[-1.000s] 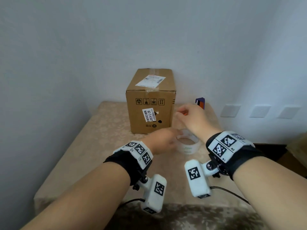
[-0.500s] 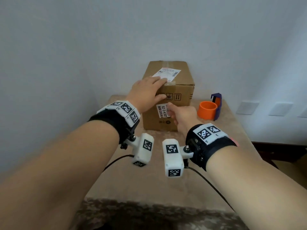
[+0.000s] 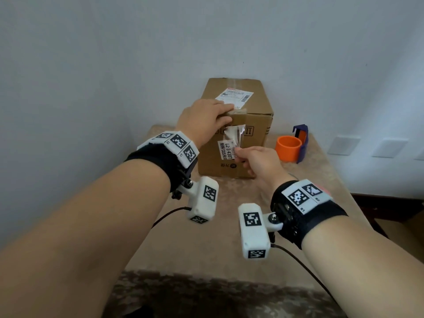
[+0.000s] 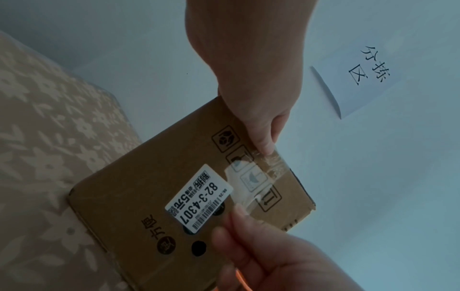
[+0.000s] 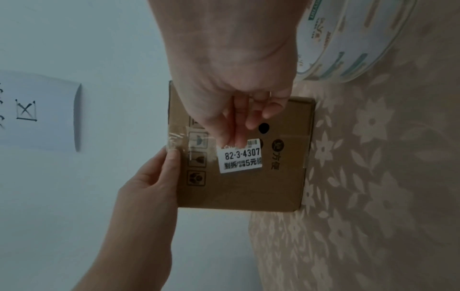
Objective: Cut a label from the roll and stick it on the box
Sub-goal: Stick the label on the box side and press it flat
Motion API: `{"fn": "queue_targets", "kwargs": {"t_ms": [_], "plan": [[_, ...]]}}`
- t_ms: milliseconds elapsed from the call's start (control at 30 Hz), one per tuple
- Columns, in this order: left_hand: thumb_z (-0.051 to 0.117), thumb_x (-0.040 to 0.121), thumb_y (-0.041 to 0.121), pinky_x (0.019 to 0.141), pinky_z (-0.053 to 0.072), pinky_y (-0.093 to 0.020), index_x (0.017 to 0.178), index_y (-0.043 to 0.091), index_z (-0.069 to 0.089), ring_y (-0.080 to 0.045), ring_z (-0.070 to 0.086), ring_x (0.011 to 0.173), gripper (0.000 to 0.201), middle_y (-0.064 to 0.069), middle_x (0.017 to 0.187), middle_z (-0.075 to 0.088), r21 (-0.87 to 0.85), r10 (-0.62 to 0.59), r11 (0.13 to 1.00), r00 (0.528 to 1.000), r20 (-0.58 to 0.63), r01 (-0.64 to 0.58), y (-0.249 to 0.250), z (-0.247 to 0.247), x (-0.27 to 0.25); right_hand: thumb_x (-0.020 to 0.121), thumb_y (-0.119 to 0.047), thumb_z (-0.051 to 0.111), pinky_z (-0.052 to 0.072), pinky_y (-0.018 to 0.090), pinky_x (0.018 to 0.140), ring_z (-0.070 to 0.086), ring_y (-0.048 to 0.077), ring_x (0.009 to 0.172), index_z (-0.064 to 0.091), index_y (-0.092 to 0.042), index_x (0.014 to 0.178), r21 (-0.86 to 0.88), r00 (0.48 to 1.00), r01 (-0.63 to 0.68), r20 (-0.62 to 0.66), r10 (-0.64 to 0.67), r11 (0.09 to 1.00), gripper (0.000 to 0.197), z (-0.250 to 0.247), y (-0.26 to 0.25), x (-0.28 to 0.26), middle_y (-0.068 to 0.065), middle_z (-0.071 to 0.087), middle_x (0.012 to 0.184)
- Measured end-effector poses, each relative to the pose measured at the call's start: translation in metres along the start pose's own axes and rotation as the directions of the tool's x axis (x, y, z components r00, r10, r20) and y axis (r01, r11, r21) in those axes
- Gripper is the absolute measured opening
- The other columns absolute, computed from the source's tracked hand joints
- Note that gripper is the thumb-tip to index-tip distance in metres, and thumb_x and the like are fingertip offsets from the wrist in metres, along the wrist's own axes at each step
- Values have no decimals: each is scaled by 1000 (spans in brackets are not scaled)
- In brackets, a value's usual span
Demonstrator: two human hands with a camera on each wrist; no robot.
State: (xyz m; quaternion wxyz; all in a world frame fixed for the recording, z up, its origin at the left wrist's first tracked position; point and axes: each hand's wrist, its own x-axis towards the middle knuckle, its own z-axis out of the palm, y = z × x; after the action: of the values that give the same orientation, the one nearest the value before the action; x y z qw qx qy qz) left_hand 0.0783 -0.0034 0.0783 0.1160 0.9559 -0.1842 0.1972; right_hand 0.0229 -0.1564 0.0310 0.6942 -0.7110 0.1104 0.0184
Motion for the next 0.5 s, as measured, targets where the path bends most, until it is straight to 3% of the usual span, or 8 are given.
{"fn": "queue_targets", "kwargs": {"t_ms": [133, 267, 333, 400, 433, 500], "plan": [[45, 91, 52, 96, 37, -46, 129, 33, 52, -24, 47, 122, 43, 3, 132, 56, 49, -45, 998, 999, -18, 46, 3, 0, 2, 82, -15, 68, 34, 19, 54, 49, 8, 59, 68, -7, 77, -24, 1000, -7, 10, 7, 1000, 9, 0, 1, 9, 1, 65, 71], [50, 85, 57, 94, 32, -42, 116, 27, 57, -24, 49, 114, 44, 0, 121, 56, 33, -47, 998, 997, -62, 49, 10, 5, 6, 81, -19, 70, 35, 21, 52, 47, 10, 60, 69, -9, 76, -83, 1000, 2, 29, 0, 997, 10, -4, 1, 16, 2, 67, 74], [52, 84, 57, 93, 33, -42, 111, 23, 57, -24, 49, 111, 44, -1, 118, 56, 14, -36, 999, 996, -81, 37, 10, 8, 7, 80, -20, 71, 38, 21, 50, 48, 11, 58, 70, -8, 79, -96, 997, -37, 68, 44, 995, 13, -8, 0, 17, 4, 68, 74], [53, 83, 57, 92, 34, -41, 109, 21, 58, -24, 50, 108, 45, -2, 116, 56, -1, -16, 1000, 996, -91, 16, 8, 10, 9, 82, -25, 70, 46, 23, 52, 55, 13, 56, 69, -2, 85, -221, 989, -49, 124, 78, 974, 23, -14, -1, 14, 8, 70, 76], [53, 83, 56, 91, 35, -40, 109, 21, 58, -24, 51, 107, 44, -2, 115, 57, -12, 0, 1000, 996, -89, -1, 6, 10, 11, 82, -30, 69, 50, 25, 53, 59, 16, 56, 69, -1, 85, -335, 990, 1, 134, 46, 942, 29, -18, -1, 12, 10, 71, 76], [54, 84, 54, 90, 38, -40, 109, 20, 60, -24, 53, 104, 42, -3, 113, 59, -46, 34, 998, 996, -86, -38, 1, 8, 12, 83, -42, 64, 52, 29, 54, 62, 20, 56, 69, -4, 77, -571, 972, 235, 119, -204, 787, 40, -23, -7, 8, 9, 71, 71]]}}
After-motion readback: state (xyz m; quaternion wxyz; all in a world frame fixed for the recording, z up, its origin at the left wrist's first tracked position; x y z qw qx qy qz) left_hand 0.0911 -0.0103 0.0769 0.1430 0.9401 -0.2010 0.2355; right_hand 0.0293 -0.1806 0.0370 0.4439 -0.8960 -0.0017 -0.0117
